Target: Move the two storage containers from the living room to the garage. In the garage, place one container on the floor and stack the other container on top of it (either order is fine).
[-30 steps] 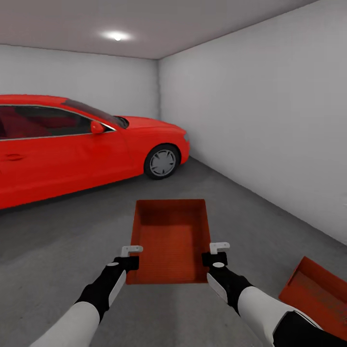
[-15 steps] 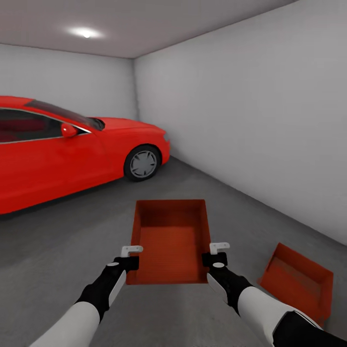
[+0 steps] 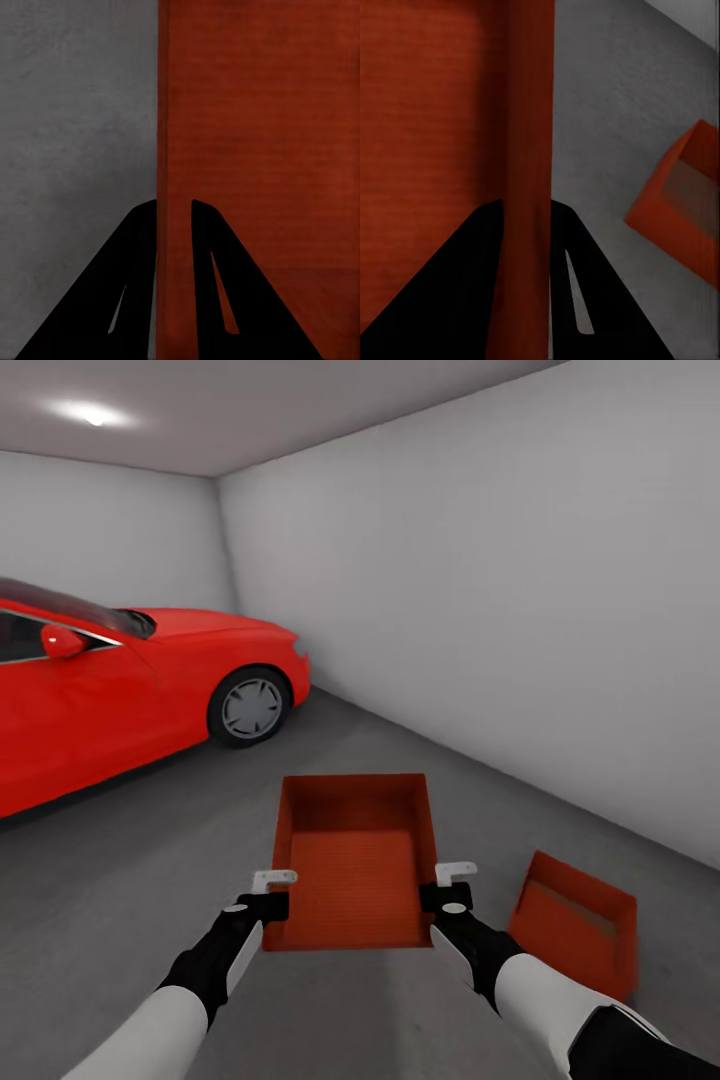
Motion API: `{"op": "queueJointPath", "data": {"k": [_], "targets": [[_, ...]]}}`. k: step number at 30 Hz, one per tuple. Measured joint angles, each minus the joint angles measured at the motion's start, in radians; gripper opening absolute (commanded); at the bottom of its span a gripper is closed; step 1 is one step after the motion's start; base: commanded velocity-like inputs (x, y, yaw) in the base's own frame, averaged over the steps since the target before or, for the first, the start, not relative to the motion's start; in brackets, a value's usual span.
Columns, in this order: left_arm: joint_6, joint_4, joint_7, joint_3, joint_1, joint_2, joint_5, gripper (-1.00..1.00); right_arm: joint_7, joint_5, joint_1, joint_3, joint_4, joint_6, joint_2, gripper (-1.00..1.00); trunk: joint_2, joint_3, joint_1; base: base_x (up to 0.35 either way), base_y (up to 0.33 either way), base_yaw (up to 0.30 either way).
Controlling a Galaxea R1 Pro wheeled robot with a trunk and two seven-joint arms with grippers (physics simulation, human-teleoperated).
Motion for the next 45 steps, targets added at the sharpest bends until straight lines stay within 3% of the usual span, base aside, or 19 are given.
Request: {"op": "queueJointPath", "data": {"k": [8,45], "targets": [[-0.001,0.000,-0.001,0.001,0.000,0.000,-0.002,-1.00,0.000,0.000,0.000,-0.001,0.001,-0.002,0.001,-1.00,0.000,0.000,0.000,0.229,0.000,-0.284],[0.002,0.000,-0.001,0.000,0.000,0.001,-0.001,-1.00,0.000,0.000,0.000,-0.001,0.003,0.000,0.001,-1.00,0.000,0.000,0.001,0.003,0.000,-0.284]]}}
